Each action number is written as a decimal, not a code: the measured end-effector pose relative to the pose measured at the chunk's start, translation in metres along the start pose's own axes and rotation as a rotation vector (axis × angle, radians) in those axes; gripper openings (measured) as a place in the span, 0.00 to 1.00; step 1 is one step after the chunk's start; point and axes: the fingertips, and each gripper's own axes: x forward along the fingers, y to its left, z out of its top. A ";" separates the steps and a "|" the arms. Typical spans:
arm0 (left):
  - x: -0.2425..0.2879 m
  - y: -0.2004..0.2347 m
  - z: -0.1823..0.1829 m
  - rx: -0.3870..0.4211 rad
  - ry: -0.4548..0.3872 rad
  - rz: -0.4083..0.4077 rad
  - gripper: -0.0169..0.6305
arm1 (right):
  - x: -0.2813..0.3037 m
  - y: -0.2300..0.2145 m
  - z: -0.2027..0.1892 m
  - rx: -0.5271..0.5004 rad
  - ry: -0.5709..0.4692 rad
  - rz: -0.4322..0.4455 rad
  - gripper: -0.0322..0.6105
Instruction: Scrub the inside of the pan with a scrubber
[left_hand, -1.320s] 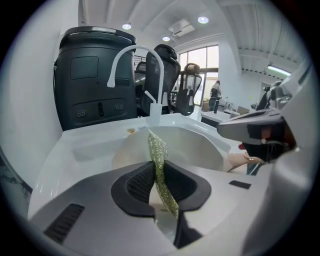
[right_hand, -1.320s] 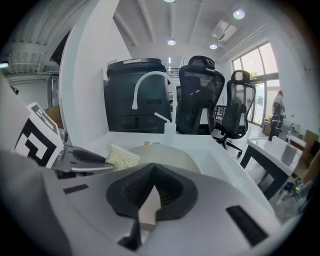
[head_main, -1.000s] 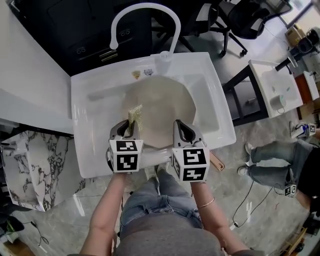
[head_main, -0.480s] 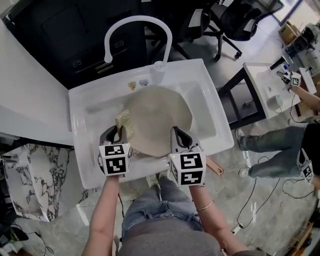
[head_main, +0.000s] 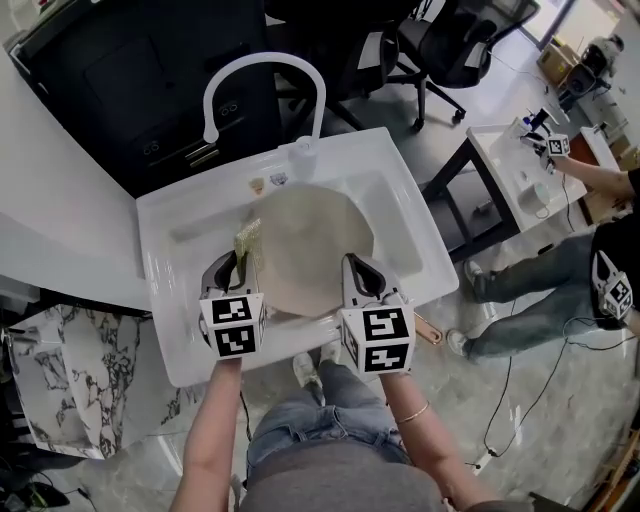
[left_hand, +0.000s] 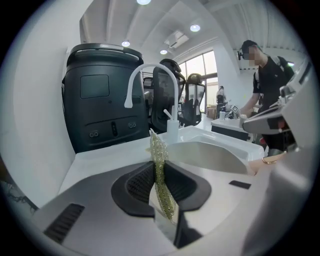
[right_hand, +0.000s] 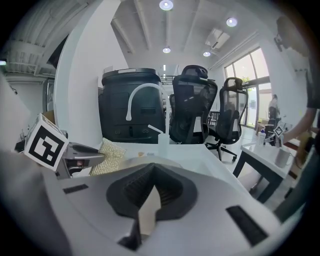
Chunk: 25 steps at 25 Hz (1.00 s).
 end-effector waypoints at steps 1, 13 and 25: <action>-0.003 -0.002 0.004 -0.004 -0.016 -0.003 0.14 | -0.003 0.000 0.003 0.000 -0.011 -0.002 0.06; -0.041 -0.019 0.055 -0.046 -0.183 -0.066 0.14 | -0.029 0.006 0.030 0.011 -0.101 0.001 0.06; -0.080 -0.032 0.075 -0.095 -0.284 -0.138 0.14 | -0.056 0.011 0.052 0.015 -0.198 0.031 0.06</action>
